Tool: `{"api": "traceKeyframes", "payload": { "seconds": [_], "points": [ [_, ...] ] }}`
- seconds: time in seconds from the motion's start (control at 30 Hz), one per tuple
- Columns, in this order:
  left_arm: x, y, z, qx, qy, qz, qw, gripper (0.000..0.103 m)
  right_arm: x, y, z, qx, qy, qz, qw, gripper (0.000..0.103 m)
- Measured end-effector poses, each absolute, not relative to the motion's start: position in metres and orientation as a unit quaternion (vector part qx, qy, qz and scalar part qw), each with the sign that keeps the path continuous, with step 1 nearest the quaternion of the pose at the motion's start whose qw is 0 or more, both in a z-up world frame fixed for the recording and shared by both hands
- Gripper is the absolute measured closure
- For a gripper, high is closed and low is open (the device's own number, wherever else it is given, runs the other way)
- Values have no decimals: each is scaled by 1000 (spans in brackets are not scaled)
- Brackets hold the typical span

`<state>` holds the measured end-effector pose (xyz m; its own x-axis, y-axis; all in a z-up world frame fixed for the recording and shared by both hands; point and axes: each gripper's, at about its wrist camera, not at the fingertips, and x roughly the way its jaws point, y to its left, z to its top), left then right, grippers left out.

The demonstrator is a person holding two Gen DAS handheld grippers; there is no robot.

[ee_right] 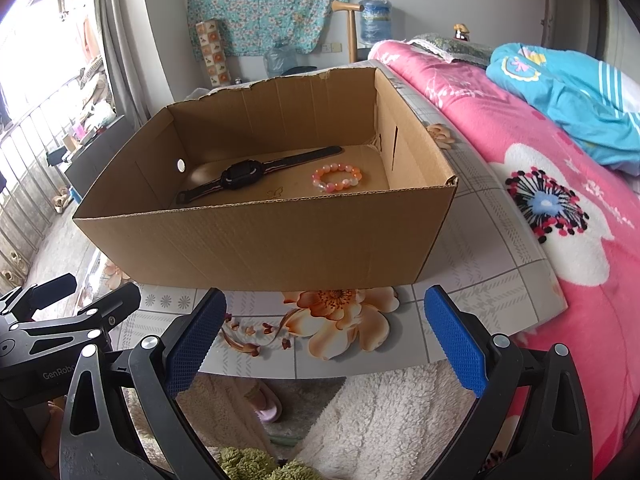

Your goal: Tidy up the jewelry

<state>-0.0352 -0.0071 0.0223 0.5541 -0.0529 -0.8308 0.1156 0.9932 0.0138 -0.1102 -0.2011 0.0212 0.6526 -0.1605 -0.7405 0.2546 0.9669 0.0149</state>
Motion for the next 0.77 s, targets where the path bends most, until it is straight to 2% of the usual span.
{"api": "traceKeyframes", "payload": {
  "seconds": [0.77],
  "points": [
    [-37, -7, 24, 34, 469, -44, 882, 6, -110, -198, 20, 60, 400, -114, 907, 8]
  ]
}}
